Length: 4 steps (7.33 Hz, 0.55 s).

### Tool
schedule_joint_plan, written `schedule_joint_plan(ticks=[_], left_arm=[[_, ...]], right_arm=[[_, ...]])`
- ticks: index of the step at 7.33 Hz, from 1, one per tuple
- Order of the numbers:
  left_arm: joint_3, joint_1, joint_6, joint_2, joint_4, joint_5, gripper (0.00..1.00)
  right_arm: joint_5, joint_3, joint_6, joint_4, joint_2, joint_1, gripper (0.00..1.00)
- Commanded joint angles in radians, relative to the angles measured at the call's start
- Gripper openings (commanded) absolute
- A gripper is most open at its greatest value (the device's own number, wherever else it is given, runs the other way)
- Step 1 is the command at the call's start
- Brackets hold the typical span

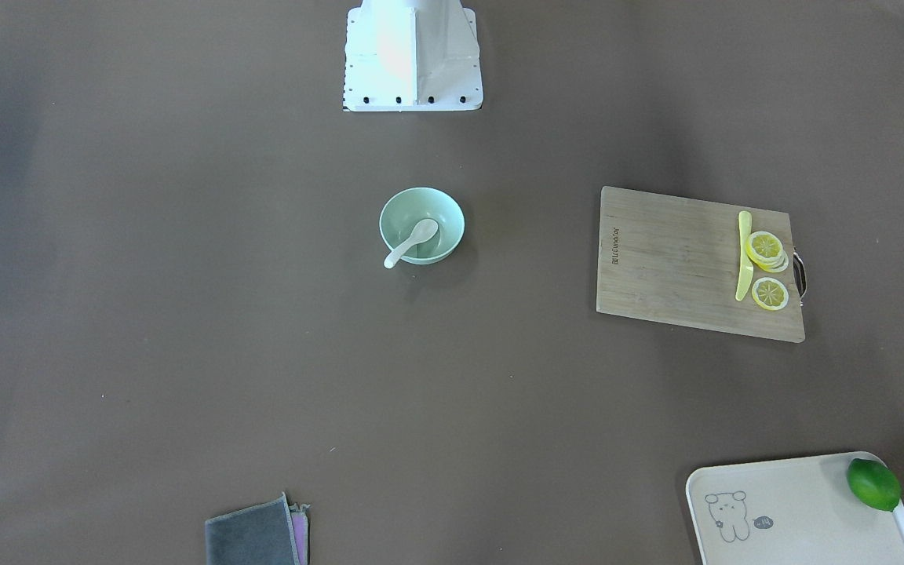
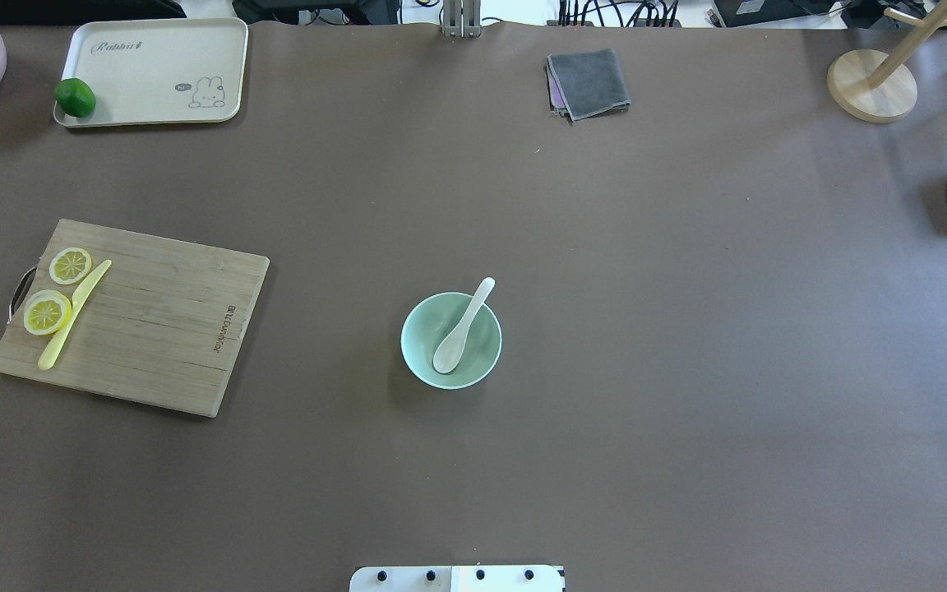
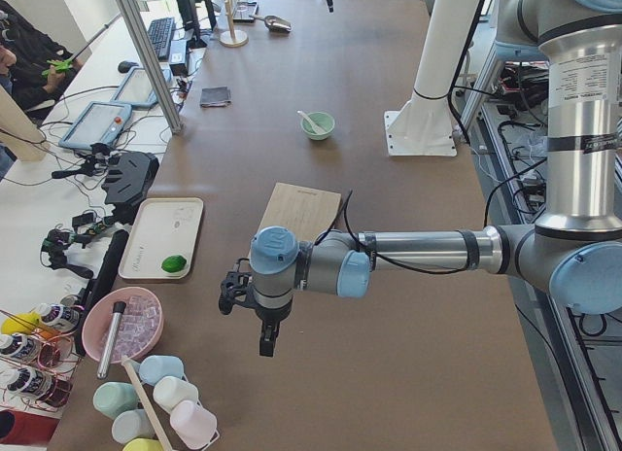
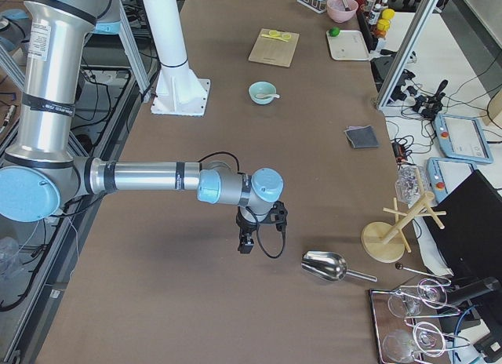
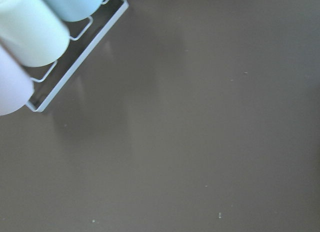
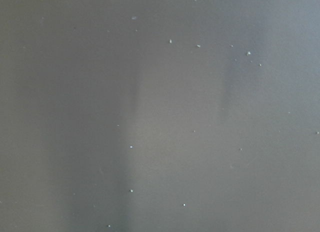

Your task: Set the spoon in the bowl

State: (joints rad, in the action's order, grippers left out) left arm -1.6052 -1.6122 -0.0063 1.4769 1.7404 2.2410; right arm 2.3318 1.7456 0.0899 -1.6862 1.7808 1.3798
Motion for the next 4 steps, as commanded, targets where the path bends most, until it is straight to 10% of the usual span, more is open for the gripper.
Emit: schedule_joint_plan(ticks=[1,4], left_arm=[[0.013,-0.043,-0.008,-0.018,-0.001,0.0,0.98],[-0.027,-0.038,-0.149,-0.013,0.002,0.082,0.98]], right_arm=[[0.038,-0.089,0.021,0.008,0.0,0.044,1.0],[0.035,-0.092,0.007,0.008,-0.003,0.051,1.0]])
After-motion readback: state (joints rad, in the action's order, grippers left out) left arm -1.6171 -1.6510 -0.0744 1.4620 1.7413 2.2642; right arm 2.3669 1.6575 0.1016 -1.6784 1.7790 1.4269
